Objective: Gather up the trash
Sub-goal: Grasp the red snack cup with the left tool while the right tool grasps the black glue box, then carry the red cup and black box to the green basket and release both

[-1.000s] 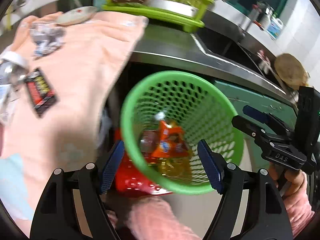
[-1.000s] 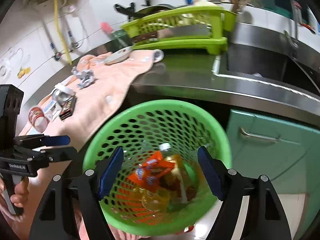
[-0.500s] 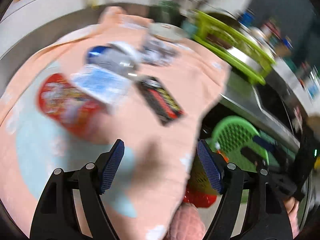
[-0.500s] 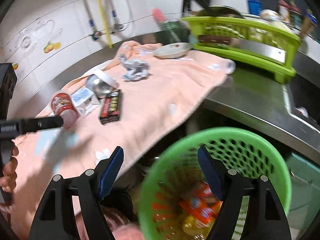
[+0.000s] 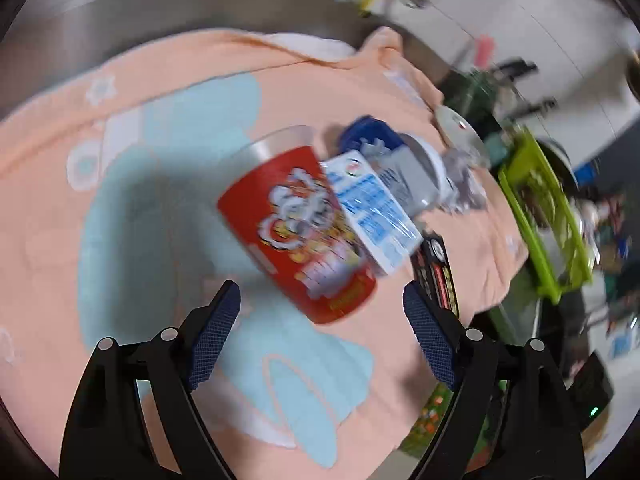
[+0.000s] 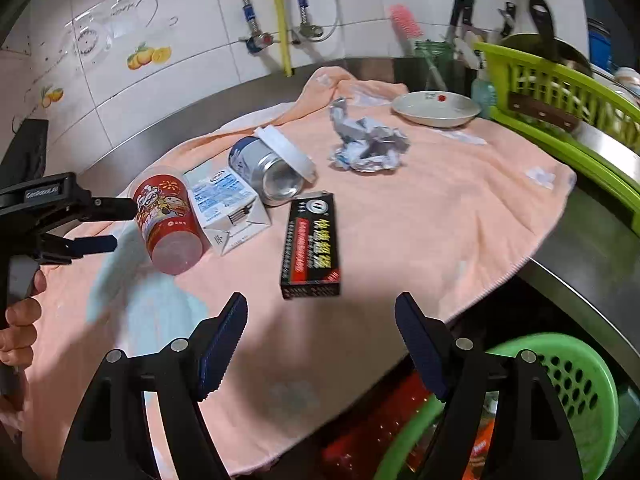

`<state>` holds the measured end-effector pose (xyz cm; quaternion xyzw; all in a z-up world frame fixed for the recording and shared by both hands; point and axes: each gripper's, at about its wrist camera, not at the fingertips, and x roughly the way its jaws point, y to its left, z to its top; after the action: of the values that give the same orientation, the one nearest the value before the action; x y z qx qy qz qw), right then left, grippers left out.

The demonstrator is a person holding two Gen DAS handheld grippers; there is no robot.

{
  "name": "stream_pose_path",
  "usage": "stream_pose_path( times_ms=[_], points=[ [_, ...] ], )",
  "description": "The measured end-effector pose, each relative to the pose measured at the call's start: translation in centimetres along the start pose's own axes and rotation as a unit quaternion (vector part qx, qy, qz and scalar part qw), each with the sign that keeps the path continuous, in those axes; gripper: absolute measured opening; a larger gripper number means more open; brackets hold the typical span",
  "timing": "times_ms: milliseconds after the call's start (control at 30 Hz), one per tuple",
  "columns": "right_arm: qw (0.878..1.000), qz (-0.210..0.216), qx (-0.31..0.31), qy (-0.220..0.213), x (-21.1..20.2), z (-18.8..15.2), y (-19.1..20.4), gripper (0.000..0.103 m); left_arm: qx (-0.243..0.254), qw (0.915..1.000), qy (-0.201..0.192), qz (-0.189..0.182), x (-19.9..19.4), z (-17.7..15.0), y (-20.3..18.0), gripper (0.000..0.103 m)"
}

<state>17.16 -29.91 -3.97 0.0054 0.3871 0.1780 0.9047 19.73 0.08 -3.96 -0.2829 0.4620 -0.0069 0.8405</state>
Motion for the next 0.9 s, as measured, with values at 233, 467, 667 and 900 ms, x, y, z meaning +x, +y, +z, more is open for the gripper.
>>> stream_pose_path(
  times_ms=[233, 467, 667, 900],
  points=[
    [1.0, 0.001, -0.007, 0.011, 2.5, 1.3, 0.5, 0.074, -0.069, 0.9972, 0.004, -0.027, 2.3, 1.4, 1.8, 0.083],
    [1.0, -0.004, -0.01, 0.023, 5.0, 2.4, 0.7, 0.071, -0.084, 0.996, 0.006, -0.027, 3.7, 2.3, 2.2, 0.082],
    [0.999, -0.007, -0.009, 0.036, 7.3, 3.1, 0.9, 0.066, -0.088, 0.9958, 0.003, -0.025, 4.2, 3.2, 3.0, 0.081],
    [0.999, -0.014, -0.008, 0.045, 8.9, 3.4, 1.1, 0.06, -0.088, 0.9954, 0.003, -0.038, 4.6, 3.5, 2.9, 0.077]
  ],
)
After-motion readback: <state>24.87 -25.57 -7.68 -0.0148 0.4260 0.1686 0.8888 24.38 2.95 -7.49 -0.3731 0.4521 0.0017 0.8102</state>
